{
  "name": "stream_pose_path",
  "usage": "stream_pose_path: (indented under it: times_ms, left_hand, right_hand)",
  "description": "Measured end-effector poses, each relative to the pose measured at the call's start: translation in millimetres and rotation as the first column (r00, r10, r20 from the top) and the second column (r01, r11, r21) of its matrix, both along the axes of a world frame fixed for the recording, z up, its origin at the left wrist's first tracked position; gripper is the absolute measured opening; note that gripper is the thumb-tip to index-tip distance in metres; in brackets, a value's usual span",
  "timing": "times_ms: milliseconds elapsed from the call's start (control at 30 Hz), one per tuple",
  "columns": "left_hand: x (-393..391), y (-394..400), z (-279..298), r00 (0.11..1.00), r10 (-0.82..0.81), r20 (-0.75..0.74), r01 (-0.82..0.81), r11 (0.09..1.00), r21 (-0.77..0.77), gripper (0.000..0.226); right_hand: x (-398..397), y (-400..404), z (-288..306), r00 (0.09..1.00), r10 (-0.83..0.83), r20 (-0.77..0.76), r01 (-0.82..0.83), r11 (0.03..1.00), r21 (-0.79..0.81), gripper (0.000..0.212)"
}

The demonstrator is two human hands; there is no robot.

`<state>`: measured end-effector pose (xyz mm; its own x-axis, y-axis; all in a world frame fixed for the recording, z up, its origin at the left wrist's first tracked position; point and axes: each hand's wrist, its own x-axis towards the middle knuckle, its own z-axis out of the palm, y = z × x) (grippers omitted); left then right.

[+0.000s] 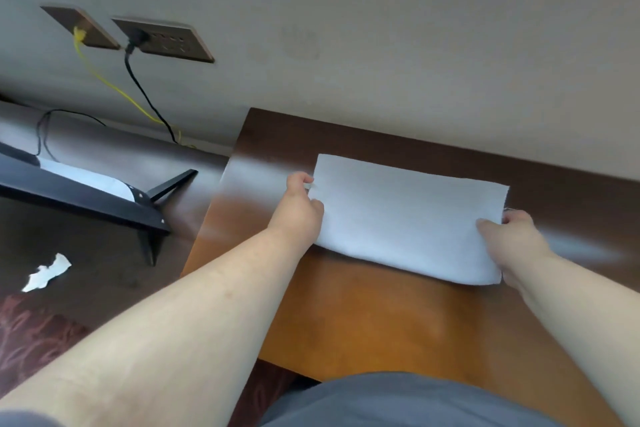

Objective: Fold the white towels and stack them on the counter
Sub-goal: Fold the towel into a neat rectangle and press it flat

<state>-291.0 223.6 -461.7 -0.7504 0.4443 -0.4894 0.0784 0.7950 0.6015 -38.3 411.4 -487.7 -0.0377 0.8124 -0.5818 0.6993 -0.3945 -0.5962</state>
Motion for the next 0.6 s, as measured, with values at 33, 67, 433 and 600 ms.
stream_pose_path:
  times_ms: [33,67,433,600]
  left_hand:
    - [-16.9,-5.0,0.0,1.0,-0.002,-0.002,0.002,1.0,0.0,0.034]
    - [-33.7,-9.7,-0.4,1.0,-0.007,-0.012,0.007,1.0,0.003,0.034]
    - [-189.9,-38.3,-27.3,0.992,-0.008,-0.128,0.021,0.995,0.1,0.036]
    - [-208.2,-49.0,-40.0,0.991,-0.022,-0.134,0.036,0.994,0.101,0.029]
  right_hand:
    - [-15.2,-3.4,0.1,1.0,-0.02,-0.013,0.02,1.0,-0.004,0.03]
    - [-30.0,-6.4,-0.6,0.999,-0.04,-0.028,0.04,0.999,-0.011,0.028]
    - [-162.4,-34.4,-12.3,0.995,-0.011,-0.095,0.015,0.999,0.043,0.023]
    - [-163.7,-39.3,-15.1,0.997,-0.016,-0.082,0.024,0.995,0.1,0.022]
